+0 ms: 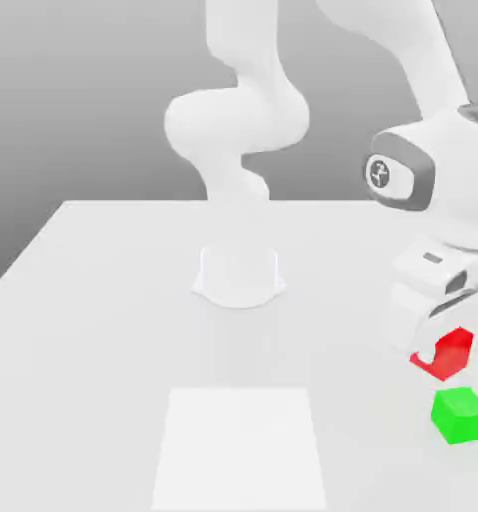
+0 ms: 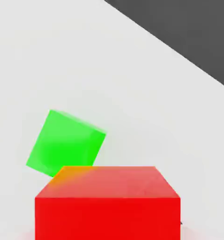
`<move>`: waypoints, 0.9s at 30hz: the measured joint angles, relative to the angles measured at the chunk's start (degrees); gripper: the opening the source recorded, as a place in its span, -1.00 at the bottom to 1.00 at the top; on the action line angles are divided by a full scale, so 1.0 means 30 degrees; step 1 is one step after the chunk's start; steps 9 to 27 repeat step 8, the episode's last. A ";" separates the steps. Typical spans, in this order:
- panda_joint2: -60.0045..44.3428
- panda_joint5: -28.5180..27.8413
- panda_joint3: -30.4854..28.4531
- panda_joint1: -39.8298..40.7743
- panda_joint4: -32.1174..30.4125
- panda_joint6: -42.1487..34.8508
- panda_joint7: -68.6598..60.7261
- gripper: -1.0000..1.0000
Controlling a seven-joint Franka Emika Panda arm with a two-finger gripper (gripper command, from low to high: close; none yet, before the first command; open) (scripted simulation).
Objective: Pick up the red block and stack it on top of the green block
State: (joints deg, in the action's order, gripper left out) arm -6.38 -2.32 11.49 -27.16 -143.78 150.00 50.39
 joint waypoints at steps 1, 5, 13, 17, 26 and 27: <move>-0.0572 -0.0290 -0.0073 -0.0096 0.0168 0.0403 0.0360 -1.00; -0.2977 -0.1448 -0.0604 -0.0496 0.0417 0.2507 0.1355 1.00; -0.2977 -0.1448 -0.0604 -0.0496 0.0417 0.2508 0.1355 1.00; -0.2977 -0.1448 -0.0604 -0.0496 0.0417 0.2508 0.1355 1.00; -0.2977 -0.1448 -0.0604 -0.0496 0.0417 0.2508 0.1355 1.00; -0.2977 -0.1448 -0.0604 -0.0496 0.0417 0.2508 0.1355 1.00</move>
